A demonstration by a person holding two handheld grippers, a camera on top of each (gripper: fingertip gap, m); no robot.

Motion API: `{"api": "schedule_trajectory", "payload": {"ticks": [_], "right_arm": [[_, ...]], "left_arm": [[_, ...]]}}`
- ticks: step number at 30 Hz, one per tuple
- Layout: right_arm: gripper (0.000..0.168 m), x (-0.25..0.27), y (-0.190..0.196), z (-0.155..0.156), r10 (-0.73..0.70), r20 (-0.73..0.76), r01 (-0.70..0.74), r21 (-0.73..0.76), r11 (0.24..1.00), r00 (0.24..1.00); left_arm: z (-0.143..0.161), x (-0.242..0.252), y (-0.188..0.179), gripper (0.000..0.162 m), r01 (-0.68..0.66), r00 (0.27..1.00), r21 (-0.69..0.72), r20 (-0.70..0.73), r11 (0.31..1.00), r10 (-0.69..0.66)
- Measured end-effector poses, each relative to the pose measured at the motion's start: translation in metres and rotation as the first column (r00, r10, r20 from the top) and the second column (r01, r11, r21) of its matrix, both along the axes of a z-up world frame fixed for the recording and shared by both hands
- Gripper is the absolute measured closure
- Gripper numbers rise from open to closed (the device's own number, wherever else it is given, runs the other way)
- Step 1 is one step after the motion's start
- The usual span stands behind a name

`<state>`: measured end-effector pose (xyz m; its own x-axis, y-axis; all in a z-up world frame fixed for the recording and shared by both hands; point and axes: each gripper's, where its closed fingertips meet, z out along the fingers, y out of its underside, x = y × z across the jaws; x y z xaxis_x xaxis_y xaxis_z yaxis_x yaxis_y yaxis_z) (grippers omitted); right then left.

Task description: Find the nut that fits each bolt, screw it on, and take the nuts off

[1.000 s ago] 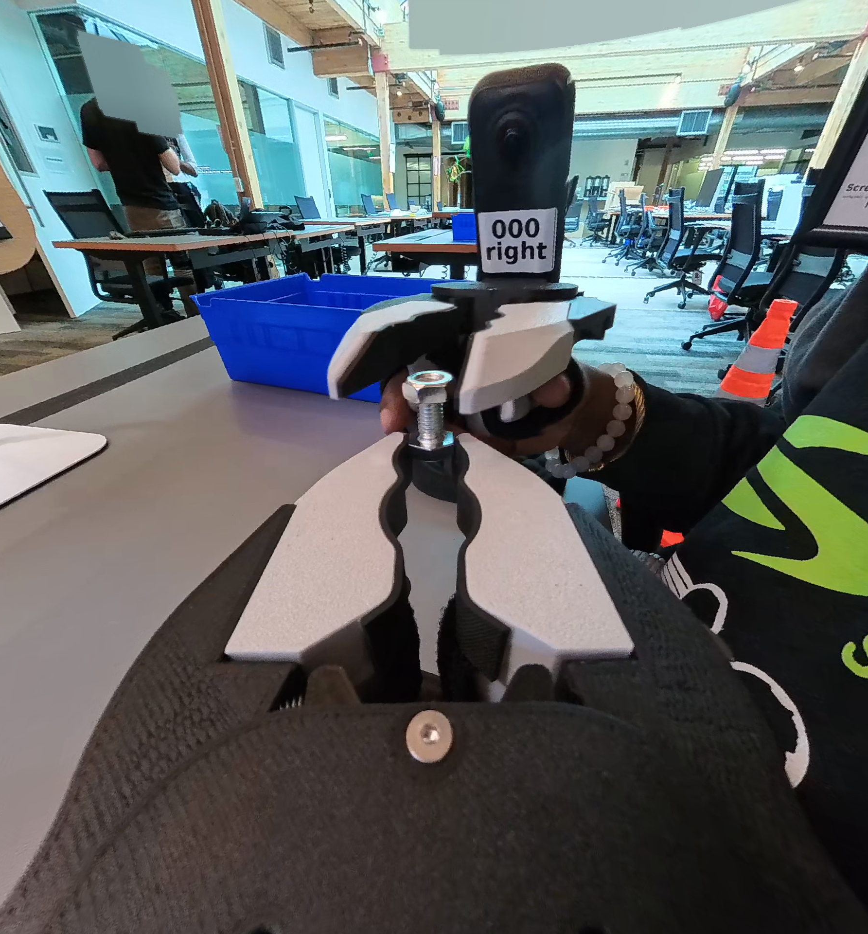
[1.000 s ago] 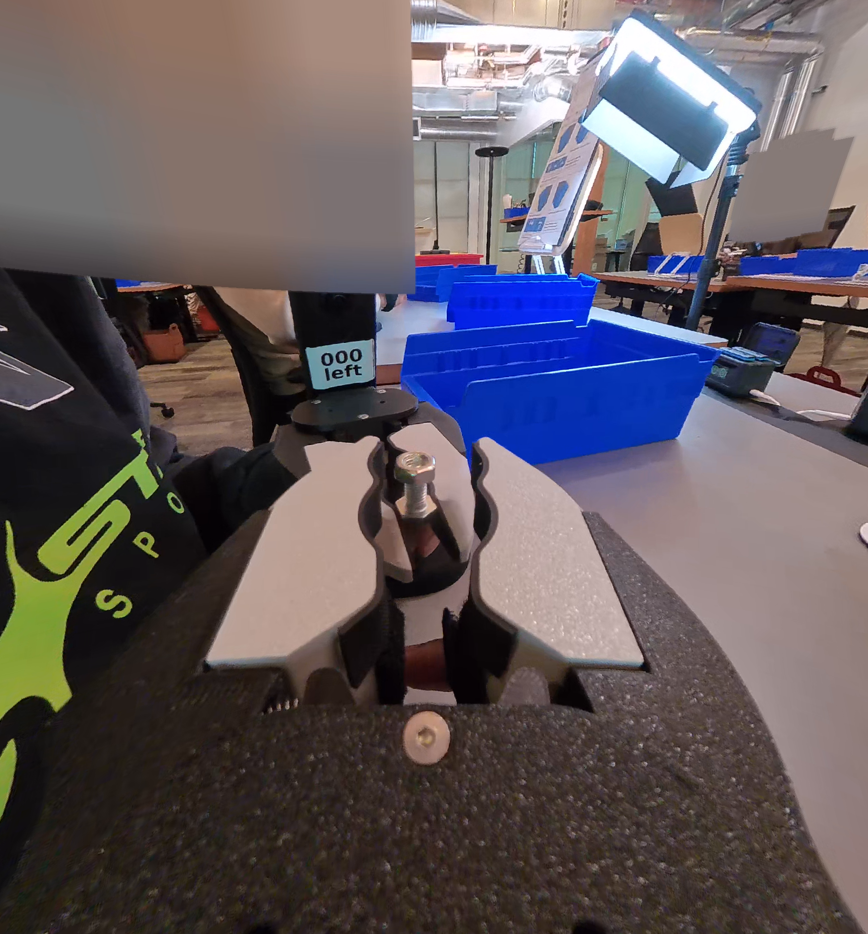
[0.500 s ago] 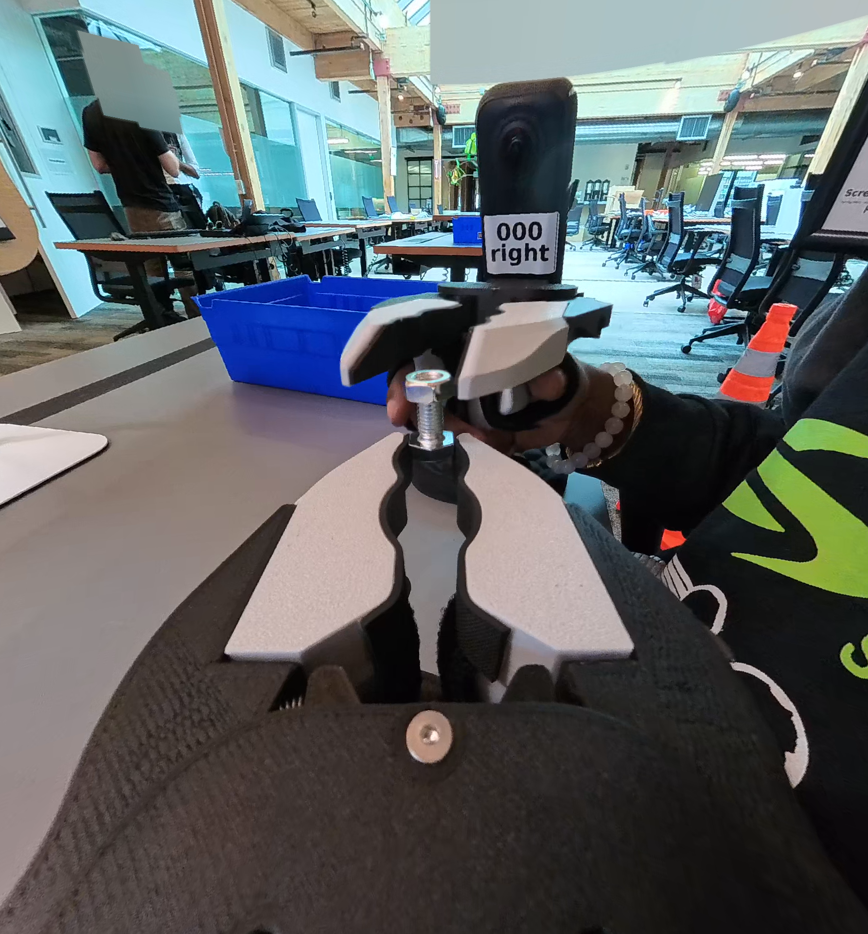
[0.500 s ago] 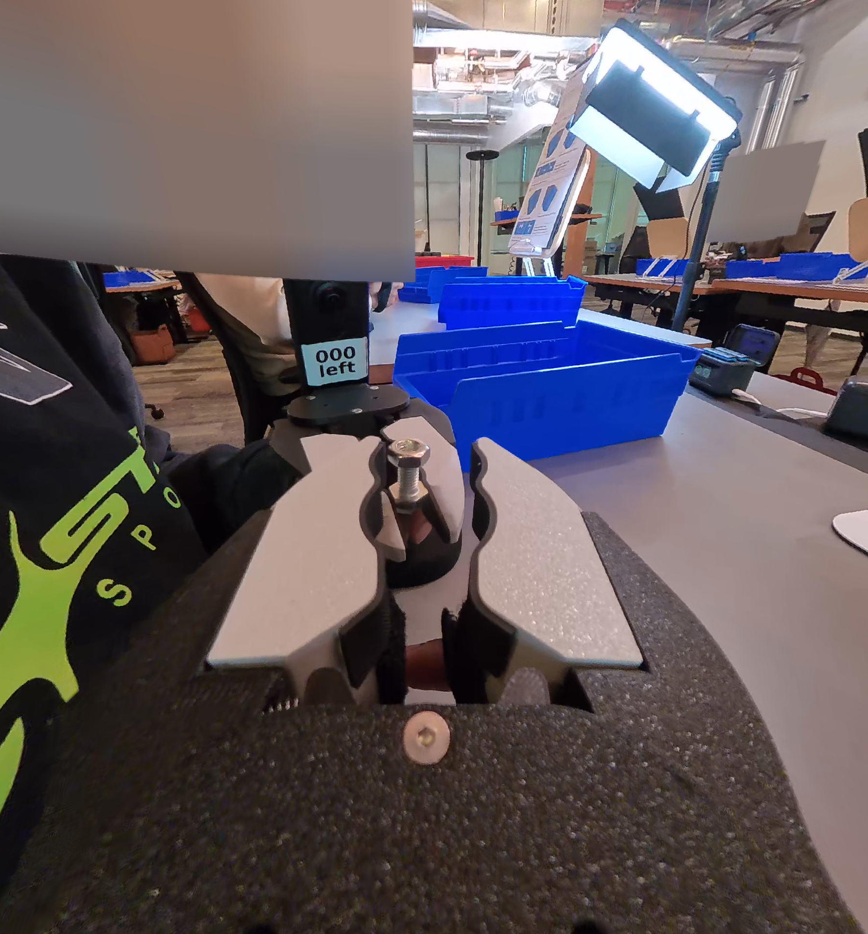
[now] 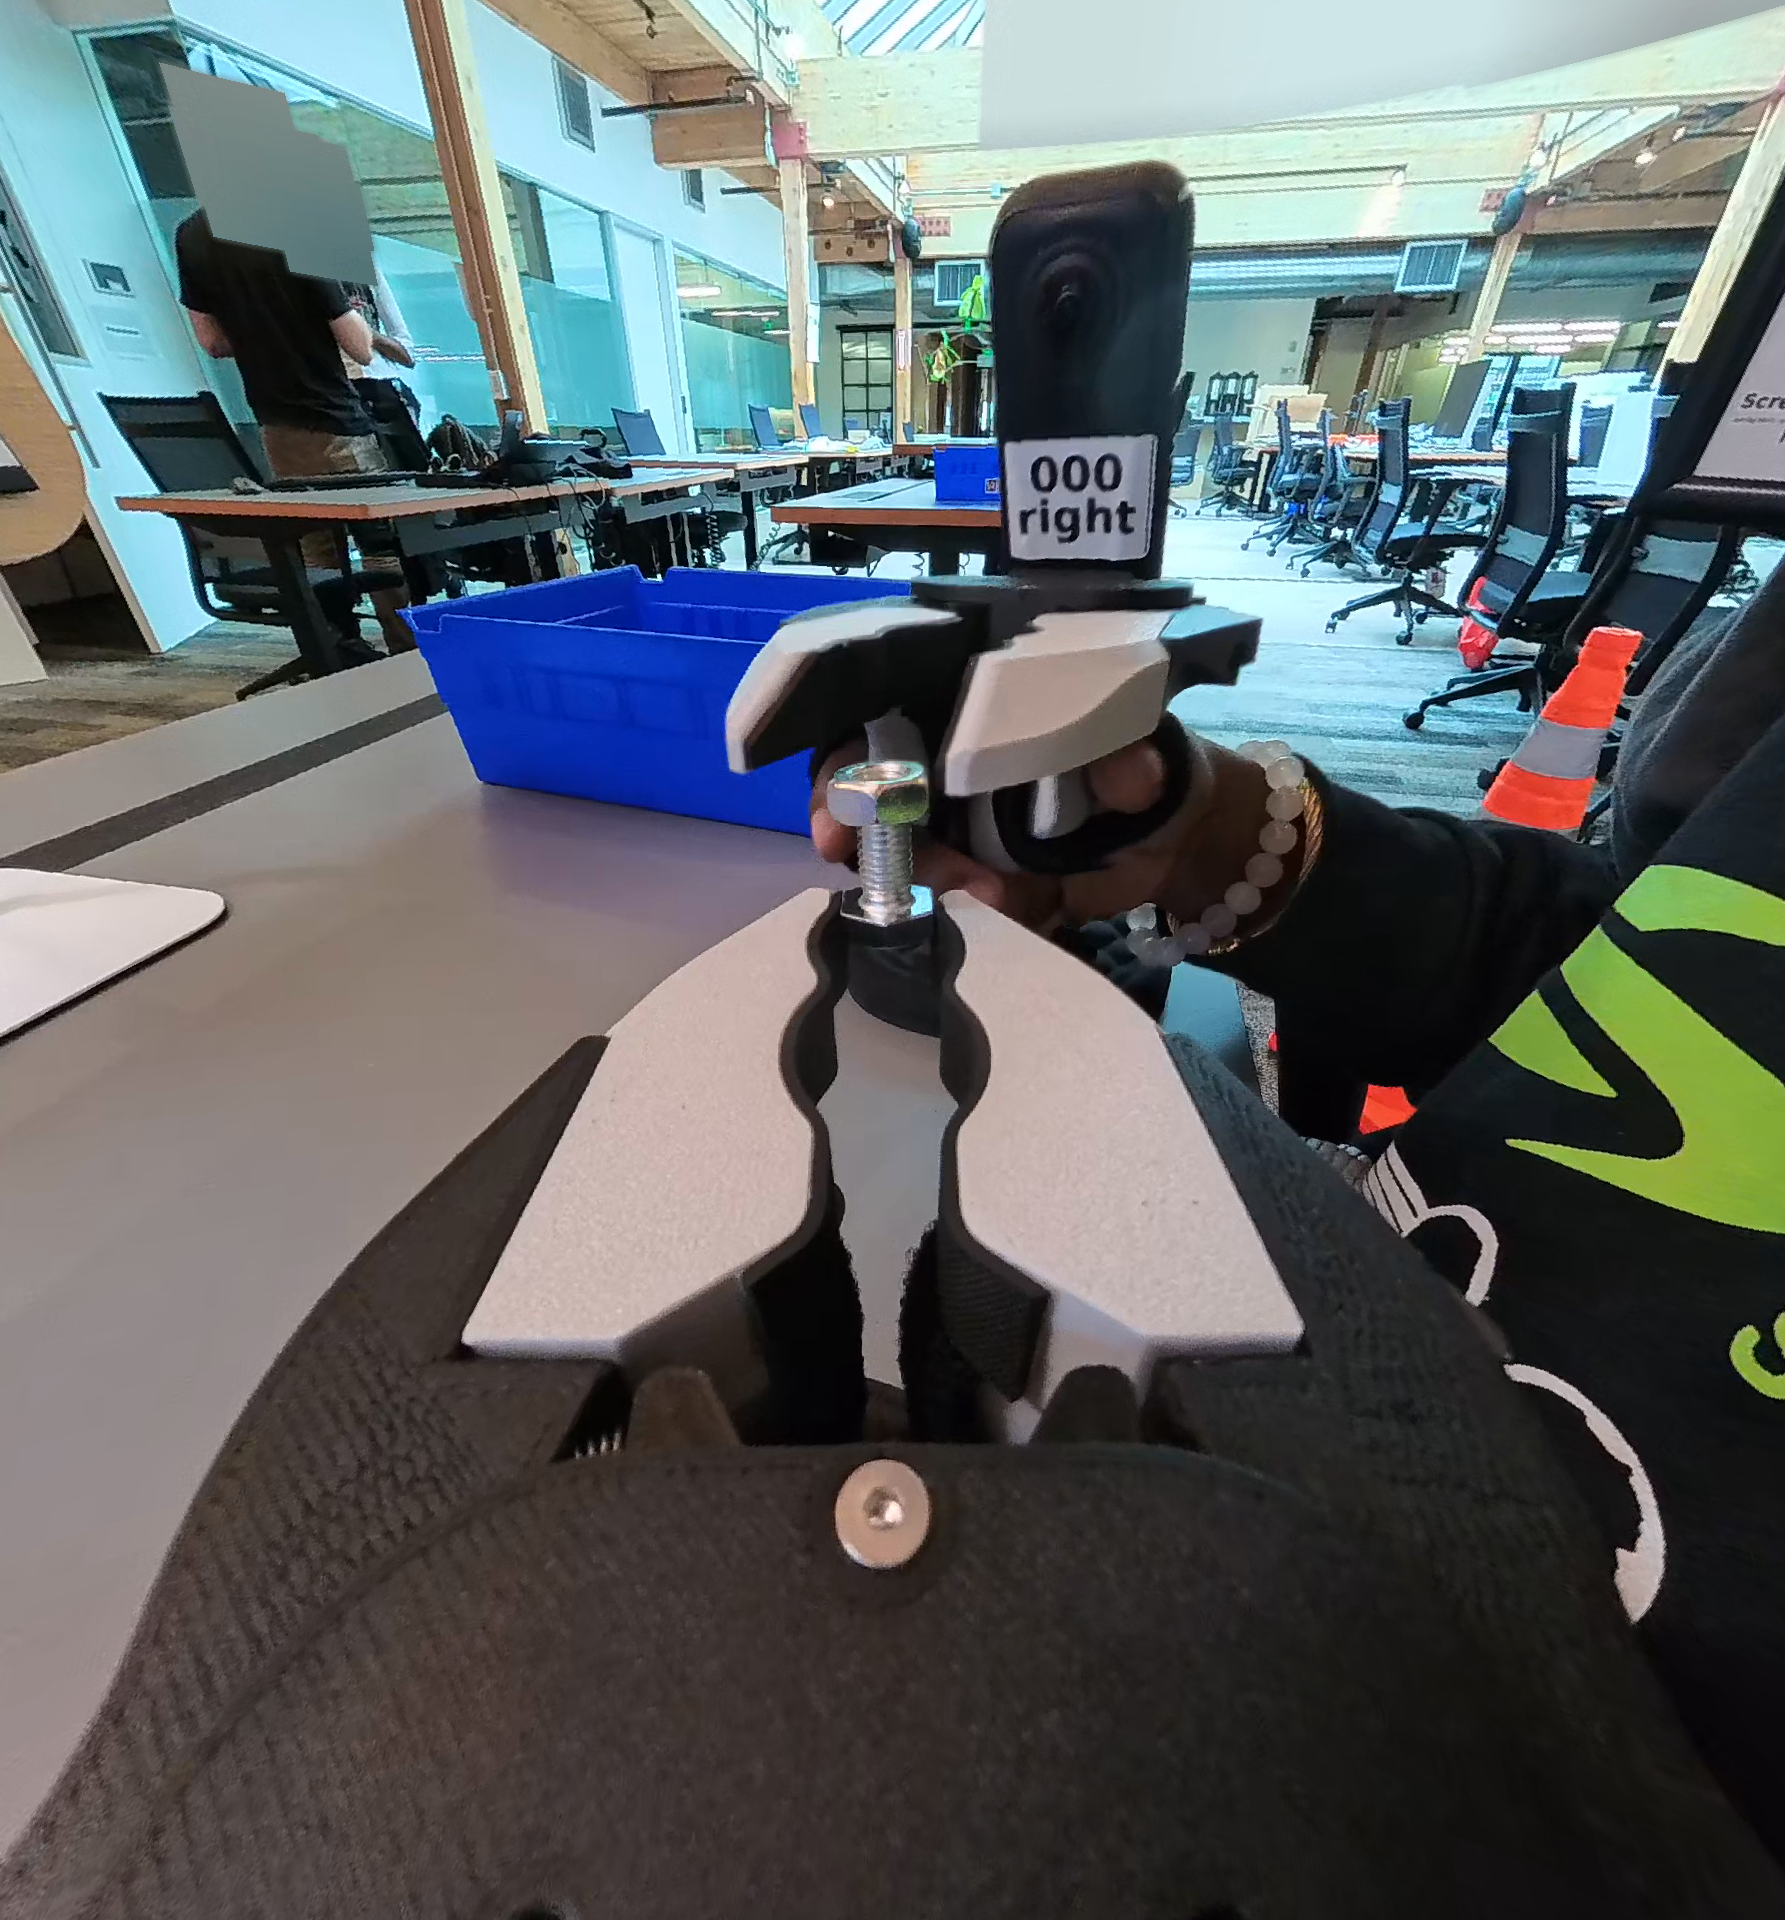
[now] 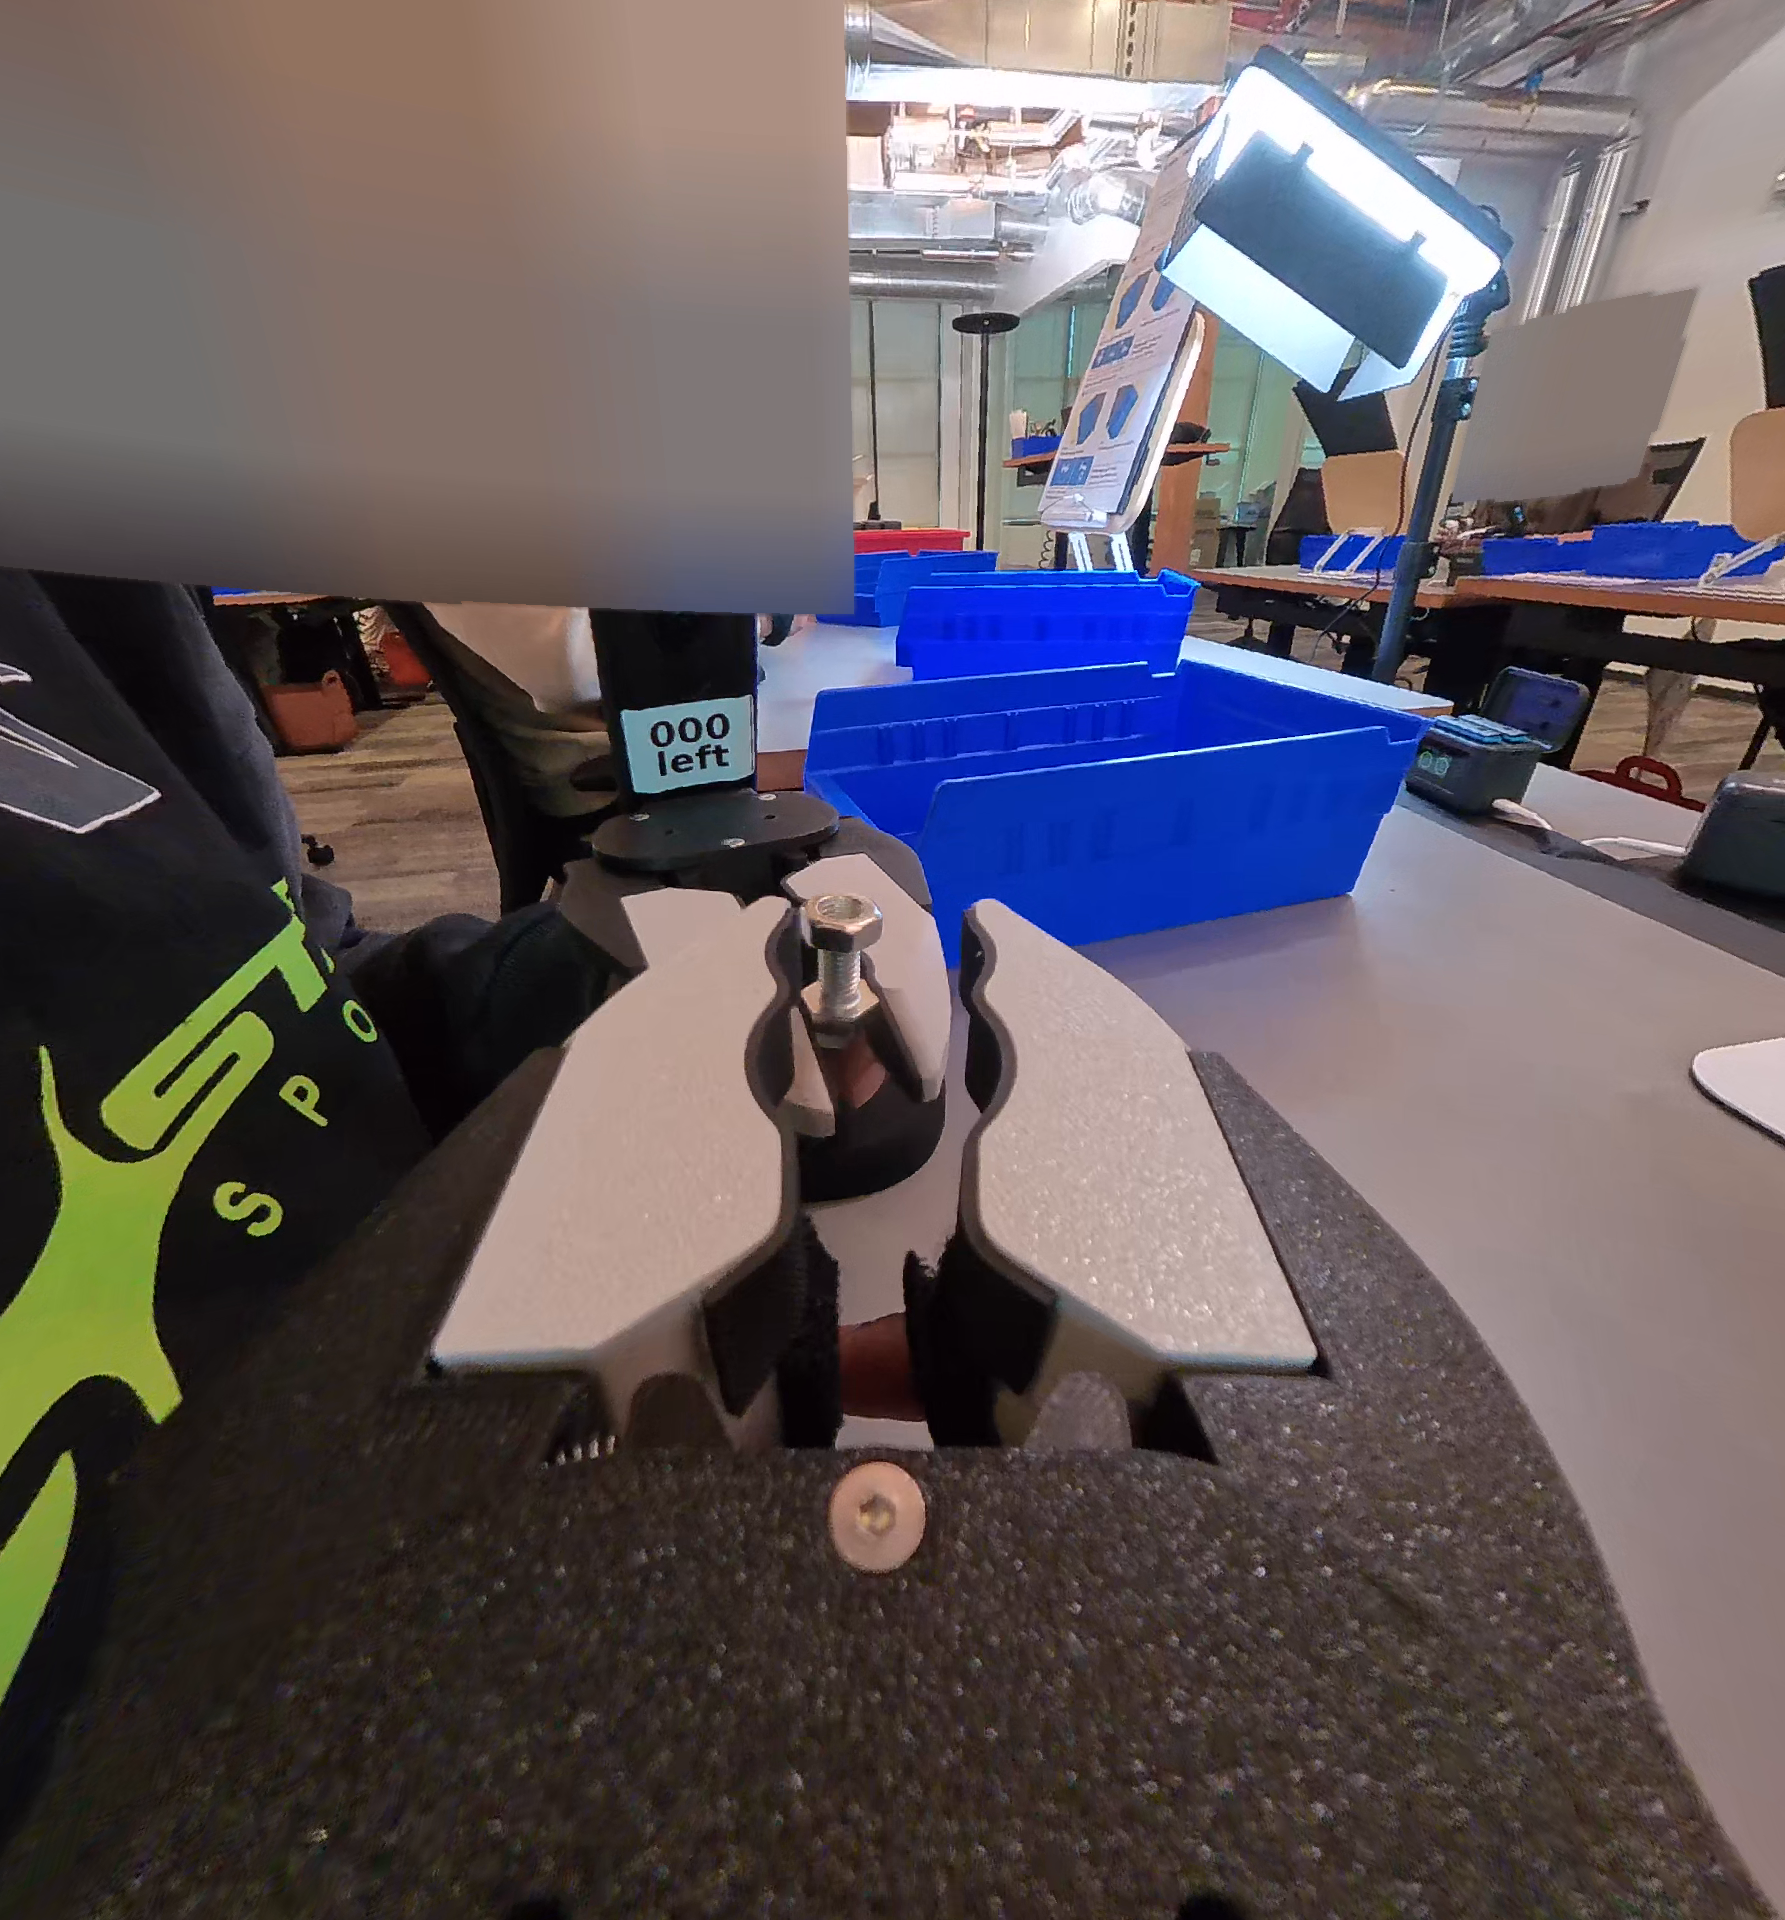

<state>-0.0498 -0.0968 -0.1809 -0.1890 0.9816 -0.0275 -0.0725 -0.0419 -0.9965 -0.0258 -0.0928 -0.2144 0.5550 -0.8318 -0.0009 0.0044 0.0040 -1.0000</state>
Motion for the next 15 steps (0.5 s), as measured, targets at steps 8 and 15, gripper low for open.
{"api": "schedule_trajectory", "payload": {"ticks": [8, 15], "right_arm": [[0.151, -0.0037, -0.0078, -0.0029, 0.061, 0.077, -0.060, -0.010, 0.998, 0.995], [0.153, -0.0015, -0.0100, -0.0031, 0.068, 0.086, -0.071, 0.039, 0.997, 0.994]], "left_arm": [[-0.0022, 0.0017, -0.0001, 0.147, 0.001, 1.000, 0.001, -0.019, 1.000, -0.001], [-0.0031, 0.0037, -0.0021, 0.147, 0.023, 0.999, -0.002, -0.025, 1.000, -0.023]]}}
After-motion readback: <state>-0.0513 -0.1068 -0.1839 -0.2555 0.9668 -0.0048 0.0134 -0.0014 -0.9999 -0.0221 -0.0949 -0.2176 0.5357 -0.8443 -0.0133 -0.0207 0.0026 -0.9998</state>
